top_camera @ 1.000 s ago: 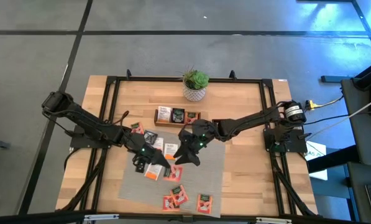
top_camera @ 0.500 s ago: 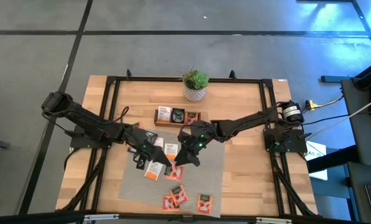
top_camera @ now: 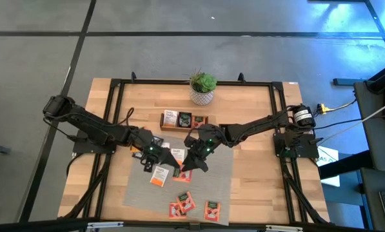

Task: Pick & Place Tea
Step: Put the orange tea bag into the right section of the wooden organizer

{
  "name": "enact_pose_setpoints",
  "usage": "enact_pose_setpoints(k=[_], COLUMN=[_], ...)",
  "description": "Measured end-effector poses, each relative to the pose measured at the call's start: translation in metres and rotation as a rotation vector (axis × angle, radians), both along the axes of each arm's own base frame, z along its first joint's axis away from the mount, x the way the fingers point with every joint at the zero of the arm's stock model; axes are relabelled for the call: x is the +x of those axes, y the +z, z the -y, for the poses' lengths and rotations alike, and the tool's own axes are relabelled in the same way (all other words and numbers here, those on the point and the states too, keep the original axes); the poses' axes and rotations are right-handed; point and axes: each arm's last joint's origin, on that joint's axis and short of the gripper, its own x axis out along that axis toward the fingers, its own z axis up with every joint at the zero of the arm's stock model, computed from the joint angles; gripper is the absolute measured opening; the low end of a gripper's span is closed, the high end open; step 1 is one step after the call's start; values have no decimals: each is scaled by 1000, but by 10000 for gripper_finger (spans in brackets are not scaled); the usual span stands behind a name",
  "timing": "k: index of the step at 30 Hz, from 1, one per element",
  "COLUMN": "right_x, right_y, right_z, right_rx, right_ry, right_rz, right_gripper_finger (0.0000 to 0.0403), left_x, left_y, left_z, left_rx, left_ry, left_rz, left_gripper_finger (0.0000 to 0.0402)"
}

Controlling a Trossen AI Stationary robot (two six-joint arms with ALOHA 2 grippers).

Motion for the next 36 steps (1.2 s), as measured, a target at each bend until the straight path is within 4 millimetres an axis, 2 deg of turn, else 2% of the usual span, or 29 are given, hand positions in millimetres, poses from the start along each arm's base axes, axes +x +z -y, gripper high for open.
enact_pose_setpoints(k=[9, 16, 22, 29, 32, 36], right_x=[0, 0, 0, -1, -2, -11], right_y=[0, 0, -1, -3, -3, 2], right_z=[0, 1, 2, 2, 2, 5], right_rx=[0, 0, 1, -5, -41, -169], right_ry=[0, -2, -4, -4, 10, -21], right_rz=[-4, -6, -15, -31, -15, -30], right_gripper_finger=[58, 8, 11, 5, 7, 5], left_x=[1, -1, -2, -6, -13, -28], left_y=[0, 0, 0, 10, 24, 45], left_z=[-3, 6, 7, 4, -2, -18], left_rx=[-2, -9, -31, -59, -160, -402], left_ry=[11, -12, -12, 86, 137, 225], left_rz=[1, 0, -11, 12, 27, -10], left_gripper_finger=[3, 12, 15, 65, 86, 107])
